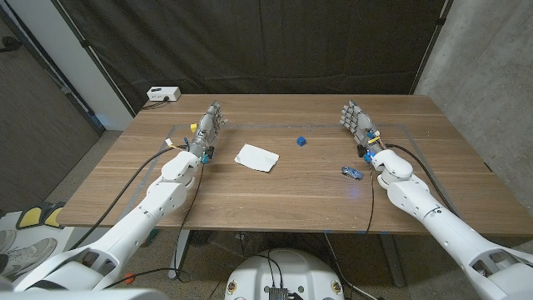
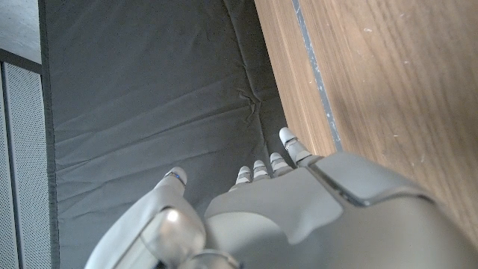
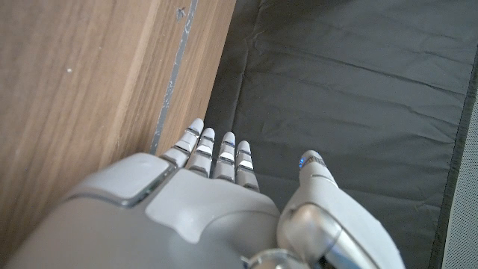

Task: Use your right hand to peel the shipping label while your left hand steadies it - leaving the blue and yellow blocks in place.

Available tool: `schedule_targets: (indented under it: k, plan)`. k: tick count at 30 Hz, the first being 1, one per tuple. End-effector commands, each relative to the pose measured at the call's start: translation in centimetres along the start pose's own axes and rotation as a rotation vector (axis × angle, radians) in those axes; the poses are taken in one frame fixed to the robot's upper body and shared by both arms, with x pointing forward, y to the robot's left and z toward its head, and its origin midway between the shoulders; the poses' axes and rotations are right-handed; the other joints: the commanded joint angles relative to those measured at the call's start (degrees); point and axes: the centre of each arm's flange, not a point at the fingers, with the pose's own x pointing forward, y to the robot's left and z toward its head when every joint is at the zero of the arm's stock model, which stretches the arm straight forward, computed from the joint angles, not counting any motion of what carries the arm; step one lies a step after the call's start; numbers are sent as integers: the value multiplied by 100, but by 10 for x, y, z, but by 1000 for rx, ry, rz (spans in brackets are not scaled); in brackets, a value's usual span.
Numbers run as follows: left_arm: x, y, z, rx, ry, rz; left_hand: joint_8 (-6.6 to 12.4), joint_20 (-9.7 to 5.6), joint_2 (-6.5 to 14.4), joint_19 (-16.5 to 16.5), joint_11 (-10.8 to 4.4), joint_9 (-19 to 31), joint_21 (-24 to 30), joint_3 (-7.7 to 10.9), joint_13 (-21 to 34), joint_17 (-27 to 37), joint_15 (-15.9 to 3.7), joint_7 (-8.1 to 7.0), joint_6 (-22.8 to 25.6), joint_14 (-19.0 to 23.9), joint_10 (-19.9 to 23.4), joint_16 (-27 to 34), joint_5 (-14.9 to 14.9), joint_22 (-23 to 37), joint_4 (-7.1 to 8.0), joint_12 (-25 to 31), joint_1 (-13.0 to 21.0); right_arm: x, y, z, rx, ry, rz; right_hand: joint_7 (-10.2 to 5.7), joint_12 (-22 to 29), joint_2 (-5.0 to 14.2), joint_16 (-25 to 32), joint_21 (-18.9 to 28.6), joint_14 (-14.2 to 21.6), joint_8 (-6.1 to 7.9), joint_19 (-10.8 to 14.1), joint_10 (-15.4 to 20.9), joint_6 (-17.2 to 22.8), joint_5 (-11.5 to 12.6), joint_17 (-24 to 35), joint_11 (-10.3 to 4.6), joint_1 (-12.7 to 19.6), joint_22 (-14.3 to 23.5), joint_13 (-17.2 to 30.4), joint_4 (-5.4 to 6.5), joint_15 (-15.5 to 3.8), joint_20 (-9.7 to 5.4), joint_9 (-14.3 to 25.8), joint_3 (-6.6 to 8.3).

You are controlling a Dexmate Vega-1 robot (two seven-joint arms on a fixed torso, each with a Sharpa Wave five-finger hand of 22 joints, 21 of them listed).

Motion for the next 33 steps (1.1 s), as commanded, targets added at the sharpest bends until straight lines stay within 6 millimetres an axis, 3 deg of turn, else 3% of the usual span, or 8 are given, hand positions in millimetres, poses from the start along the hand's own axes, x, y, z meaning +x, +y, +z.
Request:
schedule_targets:
  k: [1,4,7,8,12,33]
  plan:
    - [4,-1,-1,-2,12,-19,75,-36,-36,-998,126,31,47,19,27,14,36,-159,-575,-744,-533,83,41,35,-29,68,84,-8,8,11,-62,-14,1,-44,38,0,64,21,144,33,6,101,43,43,28,5,108,17,24,-42,0,104,26,75]
    - [4,0,-1,1,16,-19,81,300,-72,-955,161,41,47,-1,39,21,149,-217,-477,-659,-491,103,37,44,-50,81,101,-10,14,17,-105,-27,9,-71,54,0,68,23,179,39,27,144,56,47,29,24,138,20,26,-65,-15,117,27,88]
    - [3,0,-1,3,20,-22,87,471,-81,-943,198,46,42,-9,46,28,241,-238,-416,-577,-423,126,36,50,-56,106,108,-12,20,24,-160,-39,19,-89,68,-5,70,20,203,49,30,181,82,49,30,0,159,22,28,-84,-26,125,28,96]
    - [3,0,-1,4,22,-26,95,499,-85,-962,187,48,29,-15,50,35,341,-277,-369,-492,-381,156,35,54,-56,120,108,-13,24,28,-192,-47,26,-104,71,-7,70,19,210,55,31,191,97,50,30,-1,164,23,29,-89,-27,129,28,98]
    - [2,1,0,5,21,-29,118,632,-98,-901,206,50,37,-29,59,52,429,-293,-245,-315,-251,214,32,62,-59,164,110,-14,31,36,-261,-63,41,-119,89,-11,69,16,241,67,41,242,134,52,32,-9,195,26,31,-114,-59,146,29,111]
    - [-1,1,2,5,20,-39,158,764,-141,-781,282,56,42,-56,76,93,523,-273,50,0,76,299,18,72,-87,258,137,-25,72,74,-635,-165,87,-235,254,-1,139,44,762,167,261,797,595,67,46,-147,350,44,39,-229,-273,201,34,218]
